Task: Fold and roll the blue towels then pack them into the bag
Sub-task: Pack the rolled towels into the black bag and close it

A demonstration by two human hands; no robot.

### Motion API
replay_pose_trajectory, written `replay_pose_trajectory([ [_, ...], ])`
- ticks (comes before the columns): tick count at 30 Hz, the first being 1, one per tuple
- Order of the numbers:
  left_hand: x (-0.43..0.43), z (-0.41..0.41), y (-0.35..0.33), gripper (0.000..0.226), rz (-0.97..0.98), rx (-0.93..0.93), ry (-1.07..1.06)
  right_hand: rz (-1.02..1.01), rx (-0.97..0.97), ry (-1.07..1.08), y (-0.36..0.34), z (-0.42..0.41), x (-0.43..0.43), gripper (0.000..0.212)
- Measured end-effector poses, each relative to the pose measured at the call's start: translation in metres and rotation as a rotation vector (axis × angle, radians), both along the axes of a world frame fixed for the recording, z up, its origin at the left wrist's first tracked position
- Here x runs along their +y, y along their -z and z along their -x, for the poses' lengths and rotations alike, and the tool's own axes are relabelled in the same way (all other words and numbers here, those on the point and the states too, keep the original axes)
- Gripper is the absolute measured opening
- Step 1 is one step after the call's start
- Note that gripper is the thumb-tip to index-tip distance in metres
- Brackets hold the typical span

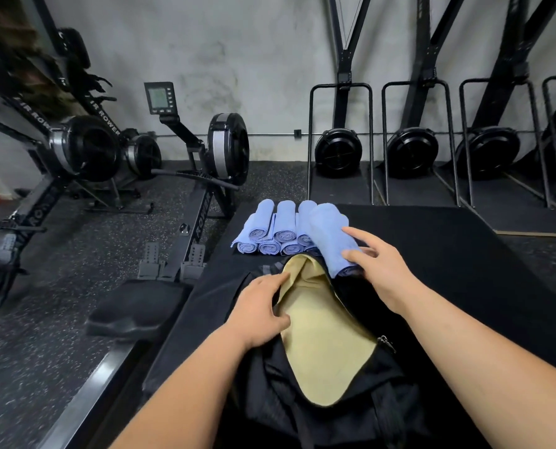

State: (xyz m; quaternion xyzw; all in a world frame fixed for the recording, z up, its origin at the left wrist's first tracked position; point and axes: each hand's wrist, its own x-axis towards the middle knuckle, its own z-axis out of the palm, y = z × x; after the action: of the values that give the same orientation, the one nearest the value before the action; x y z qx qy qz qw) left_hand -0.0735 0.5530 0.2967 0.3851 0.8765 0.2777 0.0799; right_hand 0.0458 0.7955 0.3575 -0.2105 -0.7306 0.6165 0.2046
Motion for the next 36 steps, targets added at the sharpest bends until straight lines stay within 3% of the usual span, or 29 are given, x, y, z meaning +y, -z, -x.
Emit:
replay_pose_trajectory([
  [6,-0.018,-0.005,-0.029,0.116,0.079,-0.057,0.031,0.475,0.086,-0.409,-0.002,-0.052,-0.009,0.053],
  [10,-0.030,-0.007,-0.044,0.121,0.093,-0.068,0.036,0.517,-0.028,-0.582,0.006,-0.074,-0.015,0.059],
  [14,-0.037,-0.023,-0.062,0.121,0.141,-0.075,0.033,0.331,-0.229,-0.526,0.018,-0.079,-0.028,0.047],
  [17,-0.038,-0.029,-0.066,0.120,0.141,-0.071,0.029,0.019,-0.361,-0.341,0.025,-0.074,-0.046,0.044],
  [20,-0.039,-0.032,-0.067,0.121,0.153,-0.063,0.030,-0.309,-0.351,-0.138,0.026,-0.064,-0.064,0.048],
  [23,-0.040,-0.035,-0.068,0.121,0.151,-0.063,0.038,-0.682,-0.420,-0.055,0.028,-0.052,-0.080,0.062],
  [26,-0.041,-0.035,-0.068,0.123,0.143,-0.067,0.039,-0.921,-0.560,-0.057,0.038,-0.038,-0.101,0.064],
  [29,-0.042,-0.034,-0.065,0.121,0.135,-0.057,0.053,-0.937,-0.615,-0.106,0.051,-0.028,-0.121,0.060],
  [36,-0.045,-0.033,-0.060,0.112,0.093,-0.062,0.083,-0.620,-0.483,-0.105,0.065,-0.009,-0.133,0.066],
])
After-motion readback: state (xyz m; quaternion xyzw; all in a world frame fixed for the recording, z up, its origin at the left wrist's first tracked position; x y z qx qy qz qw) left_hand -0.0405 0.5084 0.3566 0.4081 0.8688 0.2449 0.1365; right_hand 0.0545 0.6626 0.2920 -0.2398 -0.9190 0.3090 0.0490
